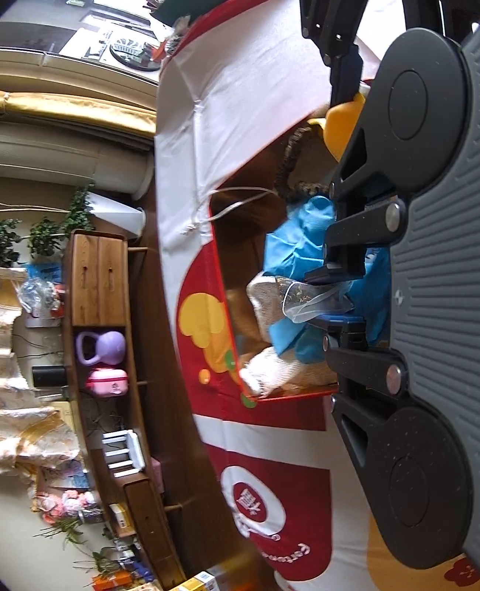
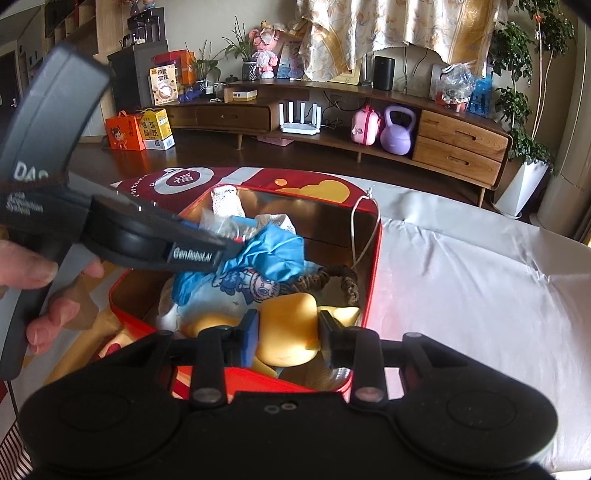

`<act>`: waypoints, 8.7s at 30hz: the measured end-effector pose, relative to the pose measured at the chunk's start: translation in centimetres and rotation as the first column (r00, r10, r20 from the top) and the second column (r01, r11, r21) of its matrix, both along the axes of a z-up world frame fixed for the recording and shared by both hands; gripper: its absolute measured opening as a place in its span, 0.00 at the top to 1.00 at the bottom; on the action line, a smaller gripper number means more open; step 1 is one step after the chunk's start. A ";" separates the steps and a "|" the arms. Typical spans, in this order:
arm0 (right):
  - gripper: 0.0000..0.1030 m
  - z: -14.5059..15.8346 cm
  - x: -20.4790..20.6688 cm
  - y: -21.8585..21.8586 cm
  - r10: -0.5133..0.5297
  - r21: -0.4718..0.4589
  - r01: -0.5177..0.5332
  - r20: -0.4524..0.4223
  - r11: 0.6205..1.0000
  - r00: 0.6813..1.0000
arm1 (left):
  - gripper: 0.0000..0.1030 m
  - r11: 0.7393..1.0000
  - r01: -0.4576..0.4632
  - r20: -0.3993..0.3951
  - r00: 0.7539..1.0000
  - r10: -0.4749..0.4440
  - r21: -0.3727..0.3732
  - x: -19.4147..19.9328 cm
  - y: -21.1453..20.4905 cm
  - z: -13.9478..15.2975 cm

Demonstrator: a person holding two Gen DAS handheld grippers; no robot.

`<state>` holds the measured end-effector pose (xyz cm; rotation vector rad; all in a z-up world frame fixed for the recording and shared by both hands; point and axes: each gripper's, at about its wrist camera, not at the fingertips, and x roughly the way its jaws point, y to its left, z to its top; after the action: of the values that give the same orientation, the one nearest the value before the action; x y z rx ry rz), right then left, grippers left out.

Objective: Organize soft objects
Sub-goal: 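Lower the duck and small bag with both grippers into the red box, then open both grippers to release the duck and bag in the box, then withdraw both grippers from the box toward the wipe packet and cotton swabs, then grasp the pink-labelled wipe packet with the left gripper while the right grasps the cotton-swab bag, then lift the wipe packet and swab bag with both grippers over the red box, then lower the wipe packet and swab bag with both grippers into the box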

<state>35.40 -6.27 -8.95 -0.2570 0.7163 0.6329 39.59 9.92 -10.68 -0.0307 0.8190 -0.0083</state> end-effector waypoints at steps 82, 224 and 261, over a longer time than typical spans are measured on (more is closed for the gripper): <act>0.01 0.8 -10.9 -8.8 -0.131 0.088 0.140 -0.097 0.986 0.987 | 0.19 0.995 -0.103 0.003 0.995 0.103 -0.005 -20.2 -5.6 -1.7; 0.31 1.9 0.7 1.1 -0.009 -0.058 0.012 0.054 0.998 0.999 | 0.56 0.998 -0.065 0.164 0.984 0.065 -0.002 -2.7 -1.6 5.1; 0.22 1.5 -0.4 -0.4 -0.045 0.000 0.045 0.017 0.999 0.999 | 0.32 0.998 -0.054 0.096 0.994 0.055 -0.019 -3.0 -0.9 1.4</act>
<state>35.00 -6.66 -7.41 -0.2457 0.7042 0.5873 36.59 8.99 -9.30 -0.0681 0.7208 0.0347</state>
